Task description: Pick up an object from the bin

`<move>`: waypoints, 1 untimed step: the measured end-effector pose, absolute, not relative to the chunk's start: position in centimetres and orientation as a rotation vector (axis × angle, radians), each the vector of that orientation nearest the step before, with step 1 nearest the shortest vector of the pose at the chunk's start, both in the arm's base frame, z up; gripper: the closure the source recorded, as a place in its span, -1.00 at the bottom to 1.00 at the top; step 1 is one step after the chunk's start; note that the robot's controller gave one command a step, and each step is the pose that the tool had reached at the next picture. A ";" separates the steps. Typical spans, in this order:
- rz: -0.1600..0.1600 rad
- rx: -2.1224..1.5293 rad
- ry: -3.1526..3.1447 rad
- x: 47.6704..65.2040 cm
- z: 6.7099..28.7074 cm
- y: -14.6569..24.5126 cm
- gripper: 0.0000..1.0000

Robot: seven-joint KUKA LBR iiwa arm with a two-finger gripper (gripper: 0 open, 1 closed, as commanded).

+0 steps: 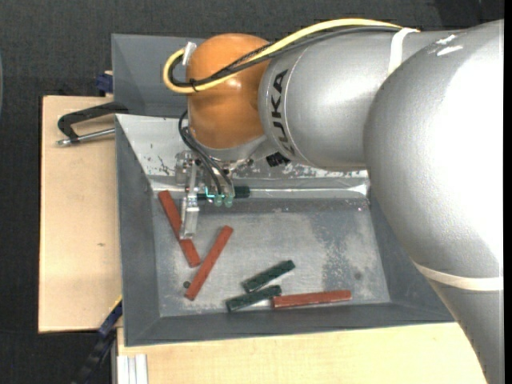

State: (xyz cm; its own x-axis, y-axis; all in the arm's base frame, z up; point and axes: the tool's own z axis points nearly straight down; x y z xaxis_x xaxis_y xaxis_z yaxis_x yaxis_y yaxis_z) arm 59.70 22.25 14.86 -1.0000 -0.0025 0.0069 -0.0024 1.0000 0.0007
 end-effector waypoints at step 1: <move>-0.004 0.001 -3.143 59.9 15.4 22.2 -1.00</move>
Offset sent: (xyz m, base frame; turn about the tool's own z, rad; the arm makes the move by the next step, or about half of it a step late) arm -0.0106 -0.0002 -0.0786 0.6165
